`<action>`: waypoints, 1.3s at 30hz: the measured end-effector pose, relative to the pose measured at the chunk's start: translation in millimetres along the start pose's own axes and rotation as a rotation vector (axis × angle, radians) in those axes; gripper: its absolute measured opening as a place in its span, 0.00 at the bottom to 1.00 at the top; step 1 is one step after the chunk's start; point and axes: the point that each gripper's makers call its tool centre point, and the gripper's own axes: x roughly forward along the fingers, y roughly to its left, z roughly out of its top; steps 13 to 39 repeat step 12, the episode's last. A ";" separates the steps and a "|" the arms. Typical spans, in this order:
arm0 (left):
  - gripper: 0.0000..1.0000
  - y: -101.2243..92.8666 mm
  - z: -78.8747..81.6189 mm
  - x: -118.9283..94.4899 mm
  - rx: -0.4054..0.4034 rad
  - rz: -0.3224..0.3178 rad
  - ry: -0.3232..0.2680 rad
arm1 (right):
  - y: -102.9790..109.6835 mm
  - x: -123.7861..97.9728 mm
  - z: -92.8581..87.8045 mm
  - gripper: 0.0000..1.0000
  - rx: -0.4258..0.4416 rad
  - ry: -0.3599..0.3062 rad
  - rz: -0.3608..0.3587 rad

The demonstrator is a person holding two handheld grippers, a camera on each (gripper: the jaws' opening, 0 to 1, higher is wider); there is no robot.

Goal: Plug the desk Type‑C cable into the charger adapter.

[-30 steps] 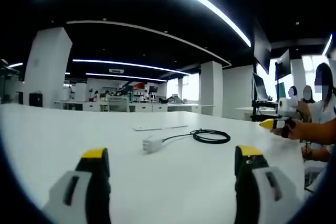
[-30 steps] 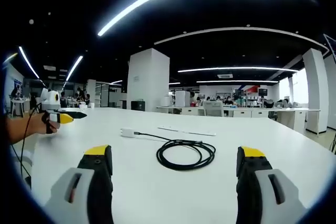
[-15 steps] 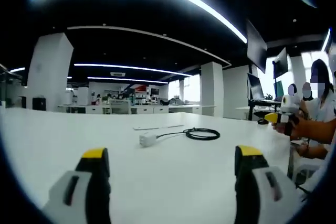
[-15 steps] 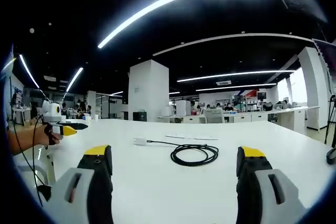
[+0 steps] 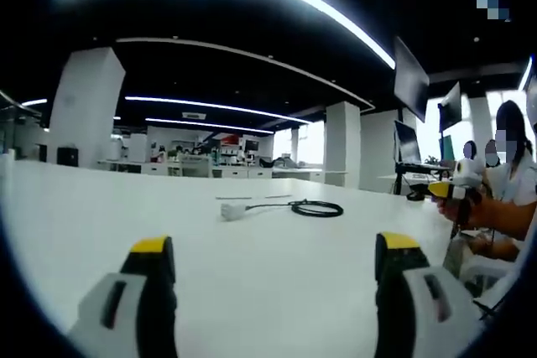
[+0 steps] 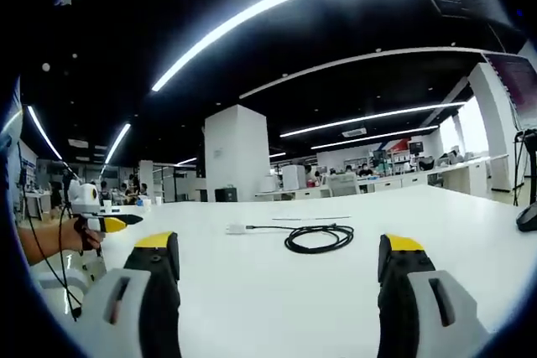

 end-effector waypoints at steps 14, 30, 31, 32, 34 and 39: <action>1.00 -8.1 2.2 -4.2 0.011 -0.006 -0.003 | 6.0 -1.6 6.5 1.00 -0.042 -0.003 0.007; 1.00 -8.1 2.2 -4.2 0.011 -0.006 -0.003 | 6.0 -1.6 6.5 1.00 -0.042 -0.003 0.007; 1.00 -8.1 2.2 -4.2 0.011 -0.006 -0.003 | 6.0 -1.6 6.5 1.00 -0.042 -0.003 0.007; 1.00 -8.1 2.2 -4.2 0.011 -0.006 -0.003 | 6.0 -1.6 6.5 1.00 -0.042 -0.003 0.007; 1.00 -8.1 2.2 -4.2 0.011 -0.006 -0.003 | 6.0 -1.6 6.5 1.00 -0.042 -0.003 0.007; 1.00 -8.1 2.2 -4.2 0.011 -0.006 -0.003 | 6.0 -1.6 6.5 1.00 -0.042 -0.003 0.007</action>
